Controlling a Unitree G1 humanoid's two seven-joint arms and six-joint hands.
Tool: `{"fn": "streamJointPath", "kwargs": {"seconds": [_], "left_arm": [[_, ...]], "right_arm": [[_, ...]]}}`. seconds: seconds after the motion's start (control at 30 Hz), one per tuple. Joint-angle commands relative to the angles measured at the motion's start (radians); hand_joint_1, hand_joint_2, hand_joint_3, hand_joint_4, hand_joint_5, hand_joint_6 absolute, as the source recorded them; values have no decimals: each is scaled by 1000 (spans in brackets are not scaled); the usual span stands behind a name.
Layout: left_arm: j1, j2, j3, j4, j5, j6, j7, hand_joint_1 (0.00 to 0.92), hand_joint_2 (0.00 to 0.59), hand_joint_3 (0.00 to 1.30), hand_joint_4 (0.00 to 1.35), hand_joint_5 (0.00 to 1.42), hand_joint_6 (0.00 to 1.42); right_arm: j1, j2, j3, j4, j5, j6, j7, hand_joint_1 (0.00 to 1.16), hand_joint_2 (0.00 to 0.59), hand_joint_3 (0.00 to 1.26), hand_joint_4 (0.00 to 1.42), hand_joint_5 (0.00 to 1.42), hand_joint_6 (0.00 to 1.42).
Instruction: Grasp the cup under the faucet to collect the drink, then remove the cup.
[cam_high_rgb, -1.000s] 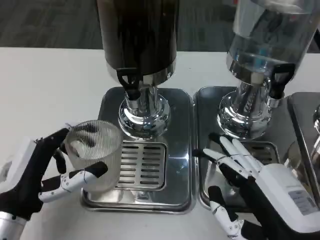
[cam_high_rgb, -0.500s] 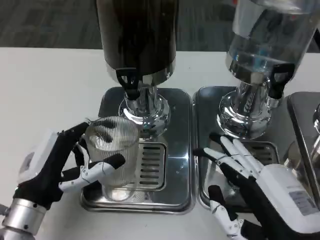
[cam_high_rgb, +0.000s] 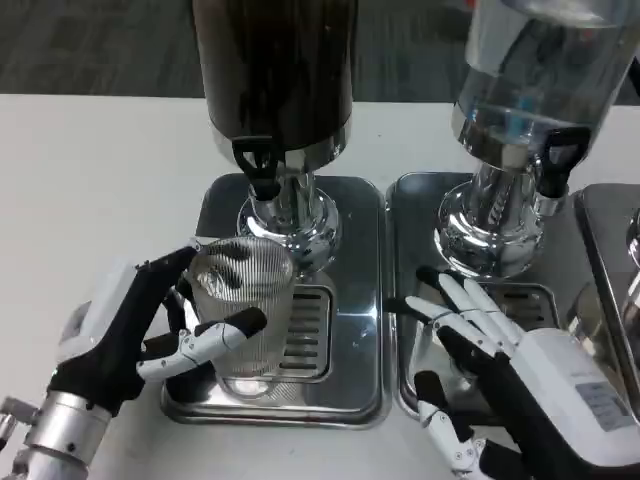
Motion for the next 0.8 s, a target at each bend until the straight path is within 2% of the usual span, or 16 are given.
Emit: {"fn": "streamJointPath", "kwargs": {"seconds": [0.03, 0.63, 0.8], "left_arm": [[-39, -13, -10, 14, 10, 1, 0, 235, 118, 466, 553, 827, 1074], [-150, -47, -64, 181, 58, 44, 32, 235, 118, 430, 520, 800, 1035], [-166, -29, -67, 223, 42, 28, 32, 235, 118, 429, 517, 799, 1034]], "right_arm": [[1, 1, 1, -19, 0, 6, 4, 436, 586, 200, 30, 4, 129], [6, 6, 10, -15, 1, 11, 1, 437, 586, 203, 34, 4, 129], [-12, 34, 43, -23, -25, 40, 5, 437, 586, 207, 34, 4, 129]]}}
